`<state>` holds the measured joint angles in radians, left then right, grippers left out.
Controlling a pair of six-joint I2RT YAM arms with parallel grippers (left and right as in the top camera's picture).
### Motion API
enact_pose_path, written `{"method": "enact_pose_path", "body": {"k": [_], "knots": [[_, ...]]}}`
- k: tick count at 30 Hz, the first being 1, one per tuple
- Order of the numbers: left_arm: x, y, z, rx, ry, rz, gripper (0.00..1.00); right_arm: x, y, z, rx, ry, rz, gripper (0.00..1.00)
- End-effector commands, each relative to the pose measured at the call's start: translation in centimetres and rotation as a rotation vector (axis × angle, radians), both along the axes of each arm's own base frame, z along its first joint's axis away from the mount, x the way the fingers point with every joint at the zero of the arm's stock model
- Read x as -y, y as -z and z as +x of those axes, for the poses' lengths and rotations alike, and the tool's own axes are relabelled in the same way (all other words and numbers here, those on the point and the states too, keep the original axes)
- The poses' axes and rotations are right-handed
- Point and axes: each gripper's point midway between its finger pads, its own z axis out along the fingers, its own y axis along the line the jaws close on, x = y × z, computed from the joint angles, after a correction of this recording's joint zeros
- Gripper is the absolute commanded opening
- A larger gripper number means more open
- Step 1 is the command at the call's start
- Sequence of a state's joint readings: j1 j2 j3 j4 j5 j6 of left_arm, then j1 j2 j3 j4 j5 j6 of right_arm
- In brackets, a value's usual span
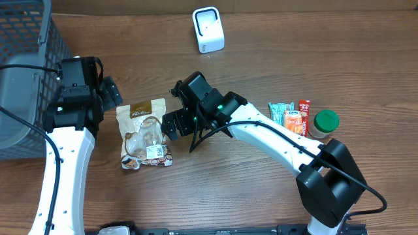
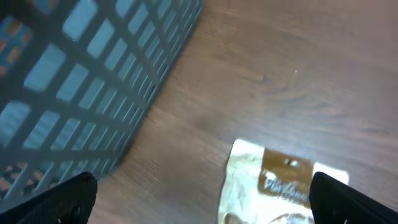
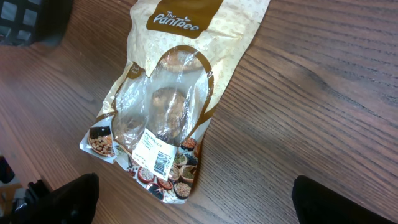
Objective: Scan the item barcode
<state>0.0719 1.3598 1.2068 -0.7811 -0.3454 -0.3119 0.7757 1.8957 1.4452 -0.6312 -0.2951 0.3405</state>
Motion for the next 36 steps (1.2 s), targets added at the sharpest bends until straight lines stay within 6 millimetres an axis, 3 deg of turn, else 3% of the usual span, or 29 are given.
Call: {"method": "enact_pose_path", "body": {"k": [1,3,5,9,12,16,18,21,24,26,30,33,36], "knots": [[1.1,-1.1,1.8,0.080,0.046,-0.050,1.00,0.3,0.1,0.1,0.008,0.012,-0.020,1.00],[2.9,-0.2,1.4,0.047,0.109,-0.142,1.00,0.6,0.3,0.2,0.015,0.024,-0.039,1.00],[6.0,1.3,-0.1,-0.033,0.201,-0.296,1.00,1.2,0.5,0.3,0.007,0.035,-0.057,1.00],[7.7,2.4,-1.9,-0.114,0.228,-0.389,0.99,2.3,0.7,0.8,-0.064,0.099,-0.045,1.00],[7.9,3.5,-3.9,-0.207,0.206,-0.415,0.60,3.4,0.8,1.1,-0.116,0.130,-0.035,1.00],[7.9,5.7,-6.7,-0.329,0.151,-0.436,0.53,4.6,0.7,2.6,-0.114,0.174,-0.028,1.00],[7.1,7.1,-7.1,-0.348,0.117,-0.403,0.40,6.1,0.8,3.7,-0.123,0.215,-0.031,1.00],[5.7,9.5,-6.6,-0.314,0.064,-0.339,0.28,8.3,1.0,4.9,-0.140,0.270,-0.043,1.00],[3.9,11.5,-5.4,-0.250,-0.003,-0.259,0.27,9.9,1.3,5.4,-0.163,0.307,-0.058,1.00],[3.0,12.9,-5.0,-0.246,-0.027,-0.214,0.27,10.0,1.3,5.6,-0.162,0.312,-0.057,1.00],[1.0,14.8,-4.3,-0.275,-0.080,-0.112,0.15,10.0,1.3,5.6,-0.162,0.312,-0.057,1.00],[1.7,16.8,-3.1,-0.281,-0.055,-0.154,0.13,9.9,1.2,5.8,-0.153,0.311,-0.050,1.00],[3.1,20.2,-2.4,-0.329,-0.024,-0.229,0.16,9.7,1.0,6.2,-0.138,0.311,-0.038,1.00]]}}
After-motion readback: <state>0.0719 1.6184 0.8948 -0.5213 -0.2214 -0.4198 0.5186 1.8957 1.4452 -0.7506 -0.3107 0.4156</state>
